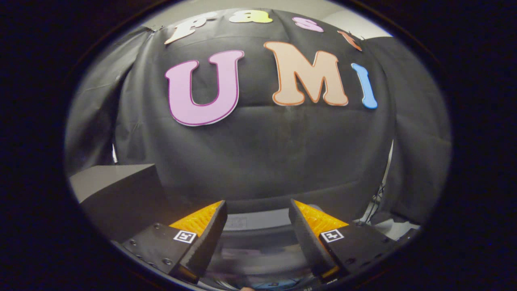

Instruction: Put the clothes into the washing machine and then close the washing machine lid.

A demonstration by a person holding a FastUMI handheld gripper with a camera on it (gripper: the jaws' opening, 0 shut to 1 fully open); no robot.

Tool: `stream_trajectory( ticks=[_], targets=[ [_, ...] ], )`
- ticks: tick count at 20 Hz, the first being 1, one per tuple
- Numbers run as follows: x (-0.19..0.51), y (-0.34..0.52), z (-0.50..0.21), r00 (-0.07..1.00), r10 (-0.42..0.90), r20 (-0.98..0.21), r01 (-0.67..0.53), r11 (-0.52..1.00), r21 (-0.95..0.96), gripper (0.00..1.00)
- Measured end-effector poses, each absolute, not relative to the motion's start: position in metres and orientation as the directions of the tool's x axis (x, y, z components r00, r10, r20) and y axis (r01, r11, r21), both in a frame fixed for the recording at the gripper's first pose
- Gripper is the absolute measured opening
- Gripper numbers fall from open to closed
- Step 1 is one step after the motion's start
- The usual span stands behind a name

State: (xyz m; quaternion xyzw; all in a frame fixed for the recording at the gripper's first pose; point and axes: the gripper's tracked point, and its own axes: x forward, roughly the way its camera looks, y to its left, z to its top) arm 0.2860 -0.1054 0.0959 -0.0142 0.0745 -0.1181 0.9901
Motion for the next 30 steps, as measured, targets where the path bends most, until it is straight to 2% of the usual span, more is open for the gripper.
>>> stream_trajectory(
  ticks=[6, 9, 20, 30],
  targets=[
    [0.234, -0.117, 0.091, 0.957, -0.277, -0.088, 0.275, 0.961, -0.04, 0.96],
    [0.222, -0.123, 0.086, 0.946, -0.305, -0.113, 0.298, 0.952, -0.075, 0.95],
    [0.183, -0.086, 0.082, 0.96, -0.251, -0.127, 0.221, 0.951, -0.216, 0.96],
    [0.148, -0.03, 0.112, 0.975, -0.211, -0.075, 0.194, 0.963, -0.189, 0.97]
  ],
)
